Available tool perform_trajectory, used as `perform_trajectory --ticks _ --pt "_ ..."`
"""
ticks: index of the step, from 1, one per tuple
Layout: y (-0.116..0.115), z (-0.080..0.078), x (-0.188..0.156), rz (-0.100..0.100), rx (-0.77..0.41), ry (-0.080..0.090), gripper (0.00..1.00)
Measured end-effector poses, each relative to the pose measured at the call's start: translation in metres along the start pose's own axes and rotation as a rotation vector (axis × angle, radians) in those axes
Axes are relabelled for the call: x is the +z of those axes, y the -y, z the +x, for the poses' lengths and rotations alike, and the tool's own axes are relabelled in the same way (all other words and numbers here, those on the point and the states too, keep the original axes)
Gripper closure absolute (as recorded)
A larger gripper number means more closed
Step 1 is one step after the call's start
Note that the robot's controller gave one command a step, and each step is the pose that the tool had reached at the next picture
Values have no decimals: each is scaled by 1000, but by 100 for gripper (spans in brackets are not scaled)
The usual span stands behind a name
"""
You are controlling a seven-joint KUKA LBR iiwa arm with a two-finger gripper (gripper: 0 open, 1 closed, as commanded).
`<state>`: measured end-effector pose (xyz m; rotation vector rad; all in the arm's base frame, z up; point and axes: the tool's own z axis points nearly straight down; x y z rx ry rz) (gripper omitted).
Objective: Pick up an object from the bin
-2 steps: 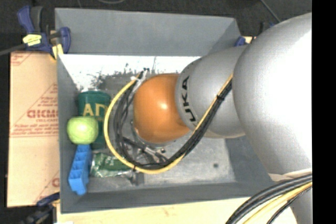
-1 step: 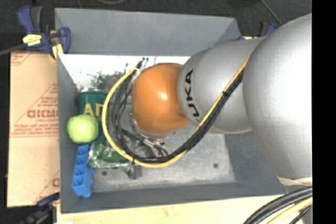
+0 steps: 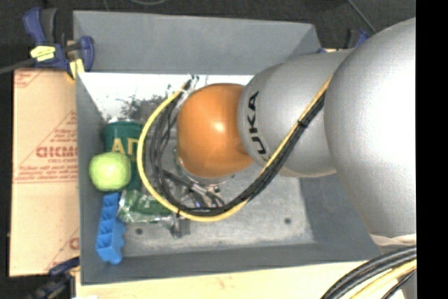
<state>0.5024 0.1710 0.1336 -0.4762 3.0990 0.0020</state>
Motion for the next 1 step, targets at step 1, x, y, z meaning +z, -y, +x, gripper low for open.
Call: perform_trajectory --ticks 1 --pt "0 4 0 -1 16 -6 100"
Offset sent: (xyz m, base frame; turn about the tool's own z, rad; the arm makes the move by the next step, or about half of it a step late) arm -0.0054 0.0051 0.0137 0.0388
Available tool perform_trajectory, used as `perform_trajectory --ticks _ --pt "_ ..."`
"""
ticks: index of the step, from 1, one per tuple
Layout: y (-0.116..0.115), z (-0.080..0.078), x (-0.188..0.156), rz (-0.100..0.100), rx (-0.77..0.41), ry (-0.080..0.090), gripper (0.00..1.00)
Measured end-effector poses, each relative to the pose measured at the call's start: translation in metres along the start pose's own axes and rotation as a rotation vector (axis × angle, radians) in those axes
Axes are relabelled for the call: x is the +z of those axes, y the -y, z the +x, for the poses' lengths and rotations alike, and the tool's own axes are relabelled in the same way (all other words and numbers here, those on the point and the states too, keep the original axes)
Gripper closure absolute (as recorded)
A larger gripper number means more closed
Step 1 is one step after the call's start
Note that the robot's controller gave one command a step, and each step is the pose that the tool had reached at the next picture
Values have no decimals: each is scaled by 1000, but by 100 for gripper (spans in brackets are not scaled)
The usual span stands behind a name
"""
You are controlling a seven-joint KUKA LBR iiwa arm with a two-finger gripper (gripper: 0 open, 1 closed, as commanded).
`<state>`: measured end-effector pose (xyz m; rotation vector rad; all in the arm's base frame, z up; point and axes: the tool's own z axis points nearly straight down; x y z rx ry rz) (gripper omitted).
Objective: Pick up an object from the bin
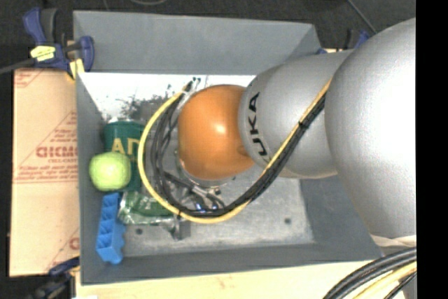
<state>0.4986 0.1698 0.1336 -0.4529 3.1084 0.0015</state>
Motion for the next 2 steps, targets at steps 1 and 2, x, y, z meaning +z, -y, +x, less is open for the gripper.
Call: perform_trajectory --ticks 1,2 --pt "-5 -1 -12 0 18 3 100" --pt "-2 -5 -2 0 25 2 100"
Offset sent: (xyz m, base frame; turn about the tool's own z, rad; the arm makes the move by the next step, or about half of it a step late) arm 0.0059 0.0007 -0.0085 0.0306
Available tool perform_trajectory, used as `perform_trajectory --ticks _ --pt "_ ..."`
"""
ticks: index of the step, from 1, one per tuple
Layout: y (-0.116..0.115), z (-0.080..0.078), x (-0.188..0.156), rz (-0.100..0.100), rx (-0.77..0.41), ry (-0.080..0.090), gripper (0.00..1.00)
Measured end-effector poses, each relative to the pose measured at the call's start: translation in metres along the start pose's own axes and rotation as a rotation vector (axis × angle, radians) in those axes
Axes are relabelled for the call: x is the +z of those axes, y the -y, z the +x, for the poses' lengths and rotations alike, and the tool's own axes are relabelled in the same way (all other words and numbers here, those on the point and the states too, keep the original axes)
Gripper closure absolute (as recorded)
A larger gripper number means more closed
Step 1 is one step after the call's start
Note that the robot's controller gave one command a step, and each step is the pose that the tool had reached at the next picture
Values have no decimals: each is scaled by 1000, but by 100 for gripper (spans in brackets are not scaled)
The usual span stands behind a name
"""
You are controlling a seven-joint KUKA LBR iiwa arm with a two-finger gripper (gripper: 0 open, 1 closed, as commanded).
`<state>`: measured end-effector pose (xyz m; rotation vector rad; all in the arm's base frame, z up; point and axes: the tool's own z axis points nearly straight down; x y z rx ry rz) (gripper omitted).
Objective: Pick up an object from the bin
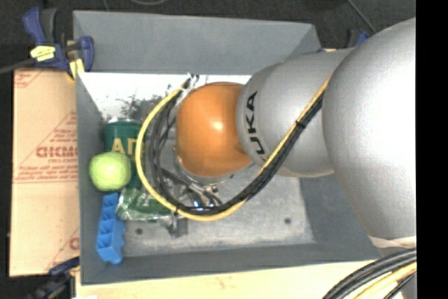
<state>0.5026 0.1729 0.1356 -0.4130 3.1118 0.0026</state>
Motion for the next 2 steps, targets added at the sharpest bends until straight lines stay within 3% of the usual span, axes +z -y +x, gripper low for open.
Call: perform_trajectory --ticks 1,2 --pt "4 6 -18 1 9 -5 100" --pt "3 -5 -20 0 14 6 100"
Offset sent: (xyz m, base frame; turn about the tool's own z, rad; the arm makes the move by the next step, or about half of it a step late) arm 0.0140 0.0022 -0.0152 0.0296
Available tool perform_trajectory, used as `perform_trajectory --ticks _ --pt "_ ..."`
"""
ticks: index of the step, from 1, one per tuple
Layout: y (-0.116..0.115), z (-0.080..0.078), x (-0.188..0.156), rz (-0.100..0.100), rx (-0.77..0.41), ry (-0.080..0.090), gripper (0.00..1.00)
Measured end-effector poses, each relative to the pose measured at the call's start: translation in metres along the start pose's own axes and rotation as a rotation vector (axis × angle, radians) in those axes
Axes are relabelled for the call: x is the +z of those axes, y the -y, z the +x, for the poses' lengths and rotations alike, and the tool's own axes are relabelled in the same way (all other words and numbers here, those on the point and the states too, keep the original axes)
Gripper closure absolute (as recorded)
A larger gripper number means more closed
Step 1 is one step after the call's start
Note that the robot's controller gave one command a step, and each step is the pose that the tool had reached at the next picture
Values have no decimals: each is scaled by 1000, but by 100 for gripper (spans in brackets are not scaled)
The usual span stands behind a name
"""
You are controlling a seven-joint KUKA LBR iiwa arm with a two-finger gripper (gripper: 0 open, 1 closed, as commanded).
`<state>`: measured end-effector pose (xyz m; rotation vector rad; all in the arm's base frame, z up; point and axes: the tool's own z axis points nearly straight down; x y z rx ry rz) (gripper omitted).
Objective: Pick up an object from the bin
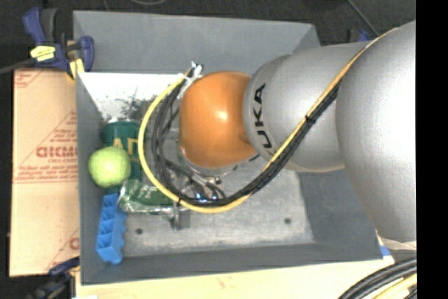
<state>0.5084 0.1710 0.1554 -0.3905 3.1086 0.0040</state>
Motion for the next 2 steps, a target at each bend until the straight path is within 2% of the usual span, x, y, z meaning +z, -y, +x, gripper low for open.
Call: perform_trajectory --ticks 1,2 --pt "5 3 0 0 10 -9 100" --pt "-1 -9 -29 1 9 -7 100"
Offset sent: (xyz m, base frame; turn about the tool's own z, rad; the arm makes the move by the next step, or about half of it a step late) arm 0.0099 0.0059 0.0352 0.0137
